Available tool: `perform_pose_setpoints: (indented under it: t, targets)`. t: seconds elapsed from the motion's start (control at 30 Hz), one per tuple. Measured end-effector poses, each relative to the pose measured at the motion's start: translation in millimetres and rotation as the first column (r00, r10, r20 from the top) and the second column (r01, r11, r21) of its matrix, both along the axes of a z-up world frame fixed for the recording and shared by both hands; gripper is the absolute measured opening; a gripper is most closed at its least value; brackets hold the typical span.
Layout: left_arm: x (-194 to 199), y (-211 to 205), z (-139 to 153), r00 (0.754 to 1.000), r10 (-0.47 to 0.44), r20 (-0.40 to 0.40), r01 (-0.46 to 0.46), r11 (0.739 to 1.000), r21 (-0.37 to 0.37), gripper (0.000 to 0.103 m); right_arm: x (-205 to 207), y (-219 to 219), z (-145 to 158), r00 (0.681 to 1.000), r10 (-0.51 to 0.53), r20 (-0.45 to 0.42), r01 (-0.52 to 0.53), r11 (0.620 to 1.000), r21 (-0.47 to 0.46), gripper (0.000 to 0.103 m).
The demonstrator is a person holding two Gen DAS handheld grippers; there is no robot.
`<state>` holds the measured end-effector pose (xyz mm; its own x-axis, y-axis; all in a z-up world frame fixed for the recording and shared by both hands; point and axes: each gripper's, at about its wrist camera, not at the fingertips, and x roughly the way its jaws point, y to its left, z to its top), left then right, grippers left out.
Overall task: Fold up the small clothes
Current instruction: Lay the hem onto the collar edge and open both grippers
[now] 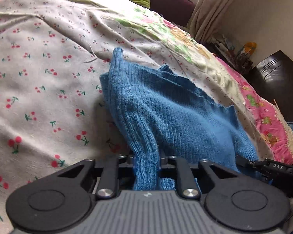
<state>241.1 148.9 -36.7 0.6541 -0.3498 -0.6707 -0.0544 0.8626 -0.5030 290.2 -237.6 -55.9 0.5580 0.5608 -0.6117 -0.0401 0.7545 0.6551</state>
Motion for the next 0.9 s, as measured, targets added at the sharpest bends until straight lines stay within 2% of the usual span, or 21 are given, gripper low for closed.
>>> perform_pose_setpoints:
  t: [0.17, 0.23, 0.43, 0.53, 0.57, 0.67, 0.8, 0.87, 0.9]
  targets:
    - [-23, 8, 19, 0.999, -0.040, 0.014, 0.040, 0.997, -0.058, 0.026, -29, -10, 32, 0.998, 0.041, 0.036, -0.041, 0.999, -0.004, 0.019]
    - [-36, 8, 25, 0.998, -0.062, 0.009, 0.062, 0.997, -0.046, 0.026, -44, -10, 41, 0.997, 0.070, 0.030, -0.069, 0.997, -0.026, 0.019]
    - [-101, 7, 10, 0.991, -0.099, -0.087, 0.092, 0.993, -0.072, 0.027, -121, -21, 33, 0.986, 0.119, -0.113, -0.128, 0.989, -0.076, 0.019]
    - [-126, -2, 0, 0.991, -0.098, -0.094, 0.103, 0.994, 0.042, 0.030, -152, -22, 23, 0.987, 0.099, -0.126, -0.120, 0.978, -0.173, 0.021]
    - [-131, -3, 1, 0.992, -0.096, -0.084, 0.100, 0.994, 0.045, 0.031, -157, -22, 22, 0.988, 0.088, -0.124, -0.110, 0.976, -0.187, 0.022]
    - [-138, -2, 17, 0.997, -0.060, -0.049, 0.064, 0.993, 0.099, 0.032, -164, -23, 33, 0.996, 0.032, -0.086, -0.049, 0.977, -0.207, 0.027]
    - [-152, -3, 49, 0.998, -0.044, 0.041, 0.033, 0.972, 0.234, 0.035, -180, -29, 66, 0.998, -0.040, 0.058, 0.057, 0.940, -0.338, 0.027]
    - [-156, -9, 60, 0.995, -0.054, 0.081, 0.031, 0.966, 0.257, 0.036, -187, -30, 79, 0.987, -0.065, 0.145, 0.115, 0.920, -0.375, 0.027]
    - [-157, -14, 64, 0.993, -0.070, 0.100, 0.042, 0.967, 0.253, 0.037, -187, -29, 84, 0.984, -0.057, 0.171, 0.117, 0.924, -0.365, 0.027]
